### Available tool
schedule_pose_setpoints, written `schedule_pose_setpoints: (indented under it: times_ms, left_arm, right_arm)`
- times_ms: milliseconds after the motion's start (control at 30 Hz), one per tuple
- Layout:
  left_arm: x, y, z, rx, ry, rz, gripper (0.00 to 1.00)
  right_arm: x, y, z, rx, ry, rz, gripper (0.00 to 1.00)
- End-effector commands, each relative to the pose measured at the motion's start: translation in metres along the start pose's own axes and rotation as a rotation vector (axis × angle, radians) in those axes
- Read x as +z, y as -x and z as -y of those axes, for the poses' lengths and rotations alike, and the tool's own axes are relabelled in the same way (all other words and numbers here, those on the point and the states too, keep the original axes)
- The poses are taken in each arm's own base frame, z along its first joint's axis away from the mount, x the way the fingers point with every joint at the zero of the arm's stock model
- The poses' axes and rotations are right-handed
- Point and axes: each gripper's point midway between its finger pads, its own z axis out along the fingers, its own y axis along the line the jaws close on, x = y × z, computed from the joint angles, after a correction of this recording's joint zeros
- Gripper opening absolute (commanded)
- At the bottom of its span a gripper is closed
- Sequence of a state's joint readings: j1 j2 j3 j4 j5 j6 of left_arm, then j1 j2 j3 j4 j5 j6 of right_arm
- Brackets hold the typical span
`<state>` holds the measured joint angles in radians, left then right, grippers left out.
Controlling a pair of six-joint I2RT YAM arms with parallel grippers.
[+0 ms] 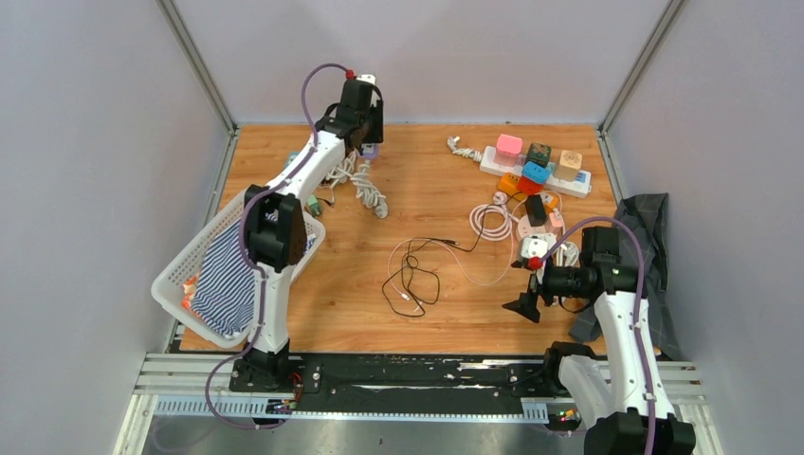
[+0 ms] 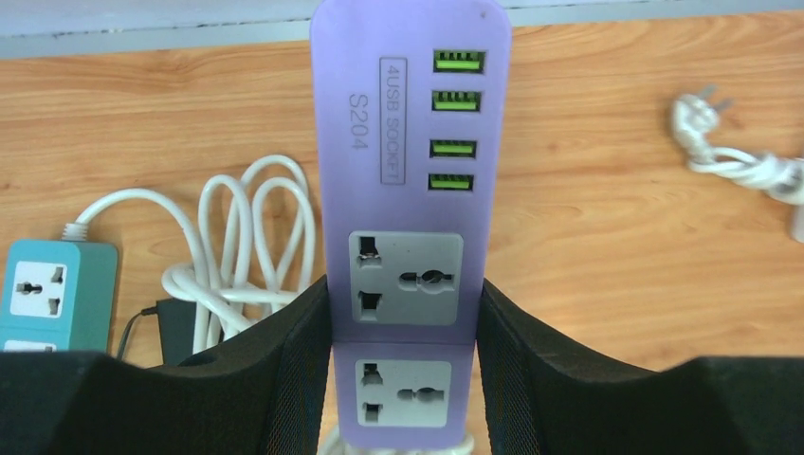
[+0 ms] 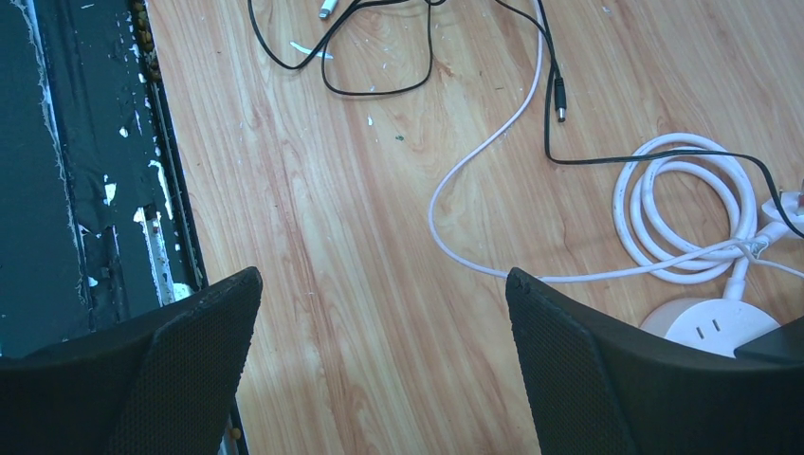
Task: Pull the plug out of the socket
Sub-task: Place the socket at the corner of the board.
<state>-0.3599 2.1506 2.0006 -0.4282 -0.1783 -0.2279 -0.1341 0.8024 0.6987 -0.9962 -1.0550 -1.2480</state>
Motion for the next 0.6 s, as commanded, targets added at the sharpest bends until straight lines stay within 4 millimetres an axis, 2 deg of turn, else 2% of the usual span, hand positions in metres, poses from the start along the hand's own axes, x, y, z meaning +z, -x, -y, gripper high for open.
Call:
schedule_pose_setpoints:
  times_ms: [0, 100, 267, 367, 500, 567]
  left_arm:
    - [0.024, -0.021, -0.025, -0.004, 0.097, -0.062, 0.0]
    - [0.044, -0.037, -0.04, -0.031, 0.147, -0.099, 0.0]
    - [0.067, -0.058, -0.052, -0.041, 0.185, -0.139, 0.0]
    - [0.075, -0.068, -0.058, -0.035, 0.208, -0.155, 0.1]
    - [0.082, -0.076, -0.066, -0.037, 0.227, -0.172, 0.28]
    - [0.083, -0.077, -0.068, -0.044, 0.22, -0.176, 0.4]
  right_arm:
    - [-0.004, 0.005, 0.003, 0.007, -0.009, 0.002, 1.0]
    - [-0.003, 0.001, 0.005, 0.023, -0.006, -0.011, 1.0]
    - [-0.003, -0.002, 0.007, 0.039, -0.014, -0.02, 1.0]
    - [-0.003, -0.002, 0.009, 0.045, -0.024, -0.023, 1.0]
    - [-0.002, -0.003, 0.01, 0.051, -0.03, -0.022, 1.0]
    - [-0.002, -0.003, 0.01, 0.052, -0.033, -0.024, 1.0]
